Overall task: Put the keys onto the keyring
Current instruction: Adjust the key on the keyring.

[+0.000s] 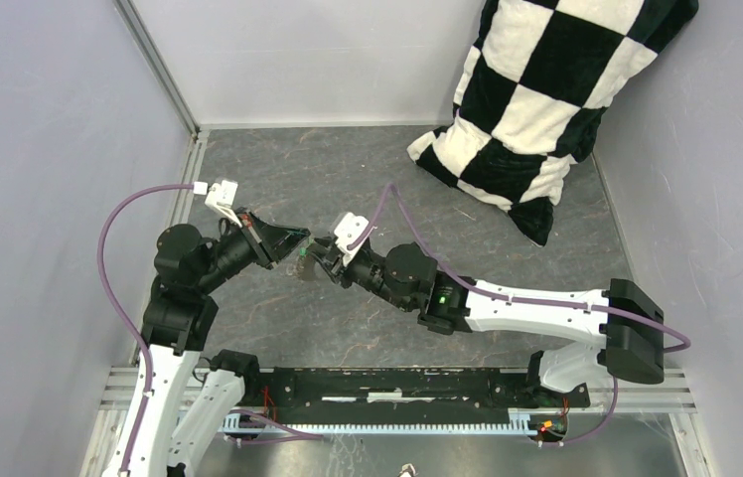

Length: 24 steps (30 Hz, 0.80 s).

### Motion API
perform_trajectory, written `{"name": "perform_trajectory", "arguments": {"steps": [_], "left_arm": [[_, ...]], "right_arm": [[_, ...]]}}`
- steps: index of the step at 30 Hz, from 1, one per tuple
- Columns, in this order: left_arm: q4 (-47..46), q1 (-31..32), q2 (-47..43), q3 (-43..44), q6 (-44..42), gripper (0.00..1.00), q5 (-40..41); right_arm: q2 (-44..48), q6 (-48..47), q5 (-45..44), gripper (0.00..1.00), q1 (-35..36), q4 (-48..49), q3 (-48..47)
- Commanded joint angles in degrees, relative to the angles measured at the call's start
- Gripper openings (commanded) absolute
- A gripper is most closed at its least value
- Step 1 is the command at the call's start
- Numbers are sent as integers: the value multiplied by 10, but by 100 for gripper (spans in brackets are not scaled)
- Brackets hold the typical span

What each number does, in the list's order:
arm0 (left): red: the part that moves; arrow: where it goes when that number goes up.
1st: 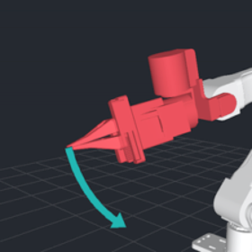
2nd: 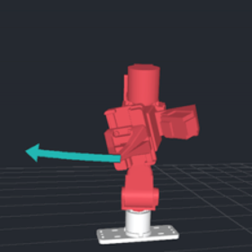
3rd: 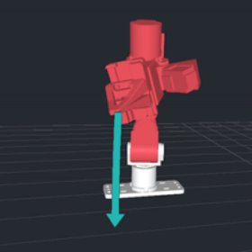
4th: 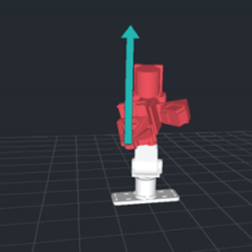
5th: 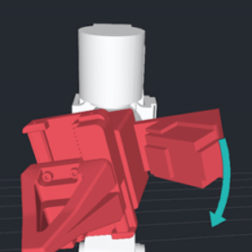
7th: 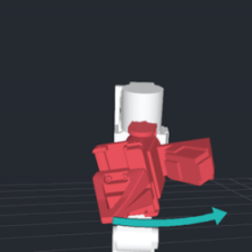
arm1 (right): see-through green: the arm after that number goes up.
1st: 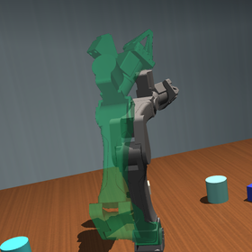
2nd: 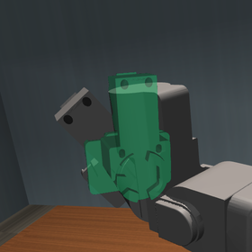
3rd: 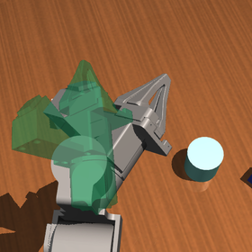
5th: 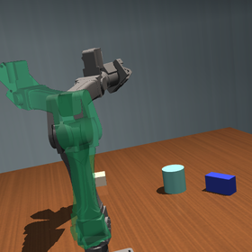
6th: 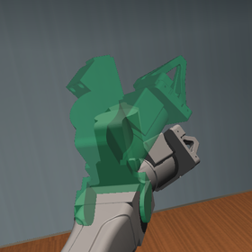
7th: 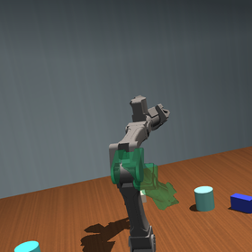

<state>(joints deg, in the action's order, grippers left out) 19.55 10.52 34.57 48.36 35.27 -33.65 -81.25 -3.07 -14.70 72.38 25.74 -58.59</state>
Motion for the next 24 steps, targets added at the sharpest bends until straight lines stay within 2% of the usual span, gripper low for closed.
{"name": "perform_trajectory", "arguments": {"steps": [1,7,10,14,18,20,24], "left_arm": [[-29,2,1,0,38,2,-27],[-34,5,0,-5,43,2,-43],[-35,5,-2,-6,42,2,-53],[-39,6,-1,-4,34,2,-69],[-39,7,0,-4,4,3,-80],[-32,7,0,-1,-16,9,-82],[-7,7,-1,15,-95,43,-94]], "right_arm": [[-7,-11,-26,33,3,55,-26],[-13,-21,-37,30,4,65,-29],[-11,-29,-43,23,4,70,-24],[-7,-47,-42,3,4,71,-18],[13,-60,6,1,4,96,2],[22,-59,31,1,3,98,9],[45,-32,92,1,-8,108,36]]}}
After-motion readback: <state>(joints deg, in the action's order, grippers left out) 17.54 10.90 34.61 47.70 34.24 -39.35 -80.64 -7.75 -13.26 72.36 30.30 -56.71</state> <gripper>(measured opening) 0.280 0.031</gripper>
